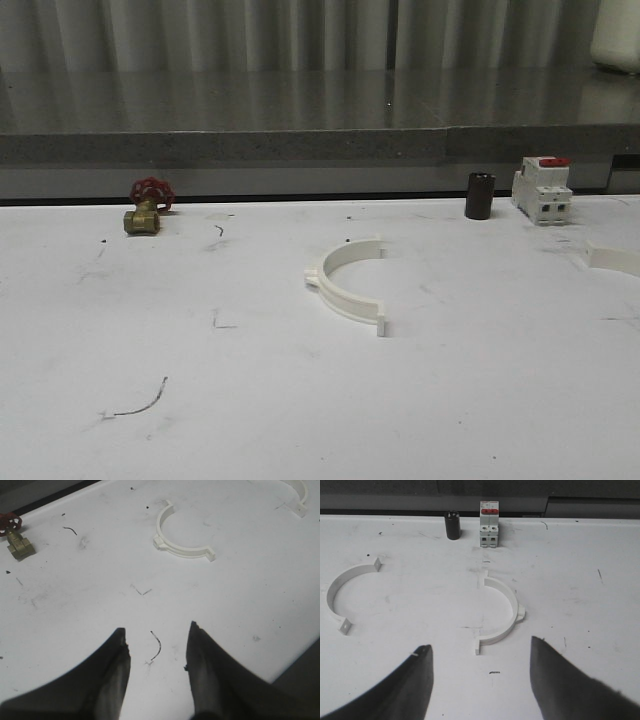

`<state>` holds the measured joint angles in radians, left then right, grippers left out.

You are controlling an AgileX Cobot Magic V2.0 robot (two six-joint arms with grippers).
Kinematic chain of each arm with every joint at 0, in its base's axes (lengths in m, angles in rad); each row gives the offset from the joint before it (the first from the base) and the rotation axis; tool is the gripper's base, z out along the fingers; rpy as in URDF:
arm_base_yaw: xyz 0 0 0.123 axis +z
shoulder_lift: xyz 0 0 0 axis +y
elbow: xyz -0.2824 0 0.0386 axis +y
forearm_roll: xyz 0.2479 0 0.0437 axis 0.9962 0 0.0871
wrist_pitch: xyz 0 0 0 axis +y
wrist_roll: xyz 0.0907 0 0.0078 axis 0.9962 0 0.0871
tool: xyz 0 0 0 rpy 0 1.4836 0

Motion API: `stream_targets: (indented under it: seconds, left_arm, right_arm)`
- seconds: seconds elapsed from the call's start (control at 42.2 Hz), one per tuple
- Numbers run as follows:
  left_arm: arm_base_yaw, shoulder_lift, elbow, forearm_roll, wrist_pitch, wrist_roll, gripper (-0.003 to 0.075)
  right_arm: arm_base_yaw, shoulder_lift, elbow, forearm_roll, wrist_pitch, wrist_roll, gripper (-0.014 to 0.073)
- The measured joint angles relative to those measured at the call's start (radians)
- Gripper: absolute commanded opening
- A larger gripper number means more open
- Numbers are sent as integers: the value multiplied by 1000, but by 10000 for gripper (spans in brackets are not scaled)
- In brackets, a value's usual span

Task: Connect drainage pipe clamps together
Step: 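Move the right gripper down over the other white half-ring clamp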

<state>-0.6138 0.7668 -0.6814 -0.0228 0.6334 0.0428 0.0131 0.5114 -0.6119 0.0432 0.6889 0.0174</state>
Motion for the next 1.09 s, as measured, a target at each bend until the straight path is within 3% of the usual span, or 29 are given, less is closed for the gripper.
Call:
stream_targets:
  seconds: [0.19, 0.379, 0.616, 0.948, 1.091]
  left_arm:
    - [0, -16, 12, 0, -11, 0, 273]
    - [0, -16, 12, 0, -11, 0, 273]
    - [0, -16, 12, 0, -12, 0, 273]
    - [0, -16, 12, 0, -12, 0, 273]
    - [0, -16, 12, 0, -13, 0, 273]
  right_arm:
    - [0, 14, -1, 0, 17, 0, 460]
    - [0, 146, -69, -9, 103, 2, 459]
    - [-8, 425, -213, -43, 192, 54, 459]
    - [-172, 840, -383, -34, 188, 78, 458]
    - [-189, 973, -431, 10, 164, 35, 458]
